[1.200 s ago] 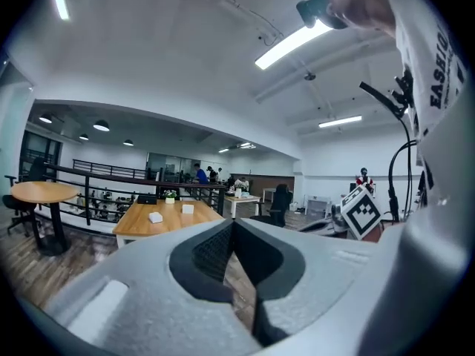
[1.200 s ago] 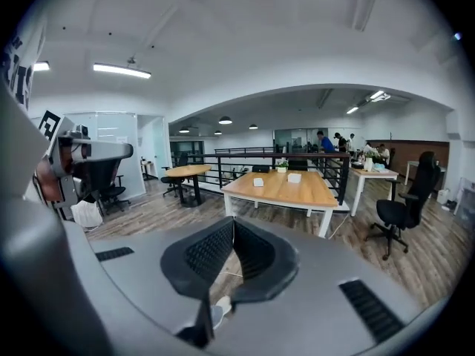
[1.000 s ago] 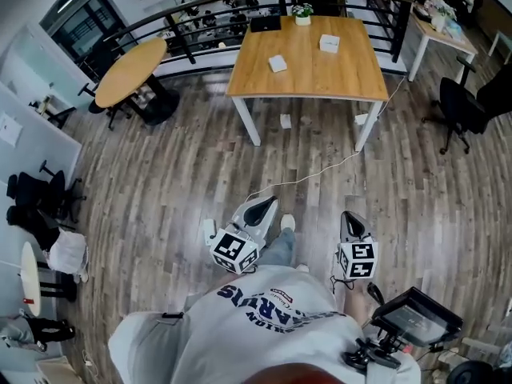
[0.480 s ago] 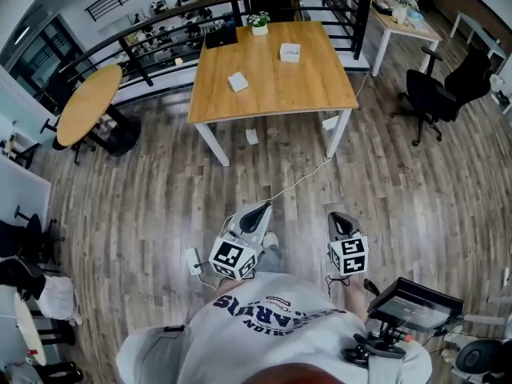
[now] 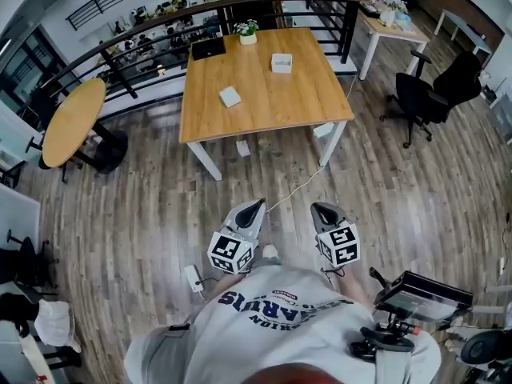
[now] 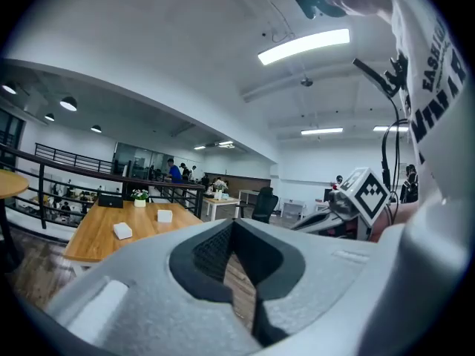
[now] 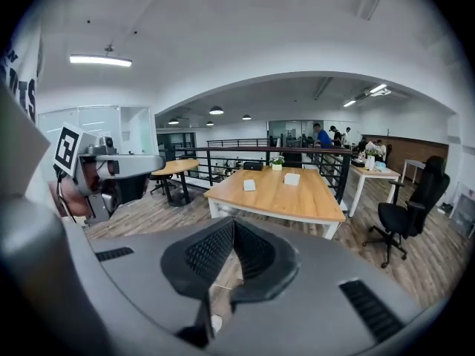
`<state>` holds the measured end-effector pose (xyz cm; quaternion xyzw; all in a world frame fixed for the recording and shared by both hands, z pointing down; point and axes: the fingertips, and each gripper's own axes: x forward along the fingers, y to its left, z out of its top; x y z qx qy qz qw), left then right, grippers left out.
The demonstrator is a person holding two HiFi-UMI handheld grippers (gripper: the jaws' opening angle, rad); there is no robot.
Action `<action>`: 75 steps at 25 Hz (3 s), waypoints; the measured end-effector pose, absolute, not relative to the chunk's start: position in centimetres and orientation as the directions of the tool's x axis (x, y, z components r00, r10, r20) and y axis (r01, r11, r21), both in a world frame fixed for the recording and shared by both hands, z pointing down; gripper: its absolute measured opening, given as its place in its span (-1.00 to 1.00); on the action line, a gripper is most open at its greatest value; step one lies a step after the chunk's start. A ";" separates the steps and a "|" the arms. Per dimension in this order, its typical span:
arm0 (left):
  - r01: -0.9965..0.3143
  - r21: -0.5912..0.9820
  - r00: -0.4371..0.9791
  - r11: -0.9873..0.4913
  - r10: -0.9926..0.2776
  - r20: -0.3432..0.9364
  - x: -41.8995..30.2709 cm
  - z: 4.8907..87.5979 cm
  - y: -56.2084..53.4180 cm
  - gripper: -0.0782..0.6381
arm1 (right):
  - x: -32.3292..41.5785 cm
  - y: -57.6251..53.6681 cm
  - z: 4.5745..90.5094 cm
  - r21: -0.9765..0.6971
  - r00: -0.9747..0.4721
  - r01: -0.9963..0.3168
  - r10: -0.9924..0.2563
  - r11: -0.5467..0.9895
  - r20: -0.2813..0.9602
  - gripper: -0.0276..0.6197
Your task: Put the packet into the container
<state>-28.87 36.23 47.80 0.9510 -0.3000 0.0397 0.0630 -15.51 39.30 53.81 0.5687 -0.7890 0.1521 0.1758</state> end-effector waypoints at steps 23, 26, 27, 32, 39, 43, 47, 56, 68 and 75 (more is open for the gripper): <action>-0.483 0.137 0.866 -0.865 -0.449 0.219 -31.3 57.1 30.9 -0.78 | -15.5 36.1 57.0 -0.027 -0.140 -0.988 -0.803 0.152 0.580 -0.89; -0.484 0.145 0.865 -0.863 -0.448 0.226 -31.4 57.2 30.7 -0.78 | -16.8 33.3 56.3 -0.010 -0.188 -0.975 -0.806 0.220 0.561 -0.89; -0.482 0.138 0.865 -0.865 -0.445 0.231 -31.5 57.3 30.7 -0.78 | -17.4 32.5 56.2 -0.013 -0.208 -0.970 -0.804 0.242 0.556 -0.89; -0.535 0.123 0.828 -0.836 -0.491 0.271 -32.1 58.4 28.9 -0.78 | -18.6 28.9 56.8 -0.042 -0.309 -0.938 -0.776 0.344 0.550 -0.89; -0.699 0.181 0.714 -0.692 -0.656 0.246 -31.6 58.1 21.4 -0.78 | -14.2 21.7 56.7 -0.016 -0.348 -0.918 -0.781 0.397 0.518 -0.89; -0.698 0.210 0.715 -0.684 -0.676 0.178 -28.6 54.9 17.0 -0.78 | -9.0 17.0 54.2 0.028 -0.286 -0.942 -0.847 0.333 0.449 -0.89; -0.674 0.168 0.738 -0.719 -0.663 0.123 -25.2 51.7 13.4 -0.78 | -5.3 12.5 53.0 0.026 -0.268 -0.953 -0.880 0.302 0.392 -0.89; -0.670 0.203 0.740 -0.714 -0.663 0.109 -17.4 49.7 5.9 -0.78 | 0.8 6.1 54.8 0.050 -0.285 -0.941 -0.861 0.336 0.422 -0.89; -0.717 0.118 0.694 -0.687 -0.719 0.033 -8.6 42.4 0.1 -0.79 | 7.8 -3.2 55.6 0.007 -0.367 -0.916 -0.843 0.402 0.394 -0.89; -0.755 0.093 0.655 -0.649 -0.748 0.104 -9.2 44.1 -1.4 -0.78 | 10.7 -4.7 57.6 -0.014 -0.340 -0.929 -0.837 0.370 0.429 -0.89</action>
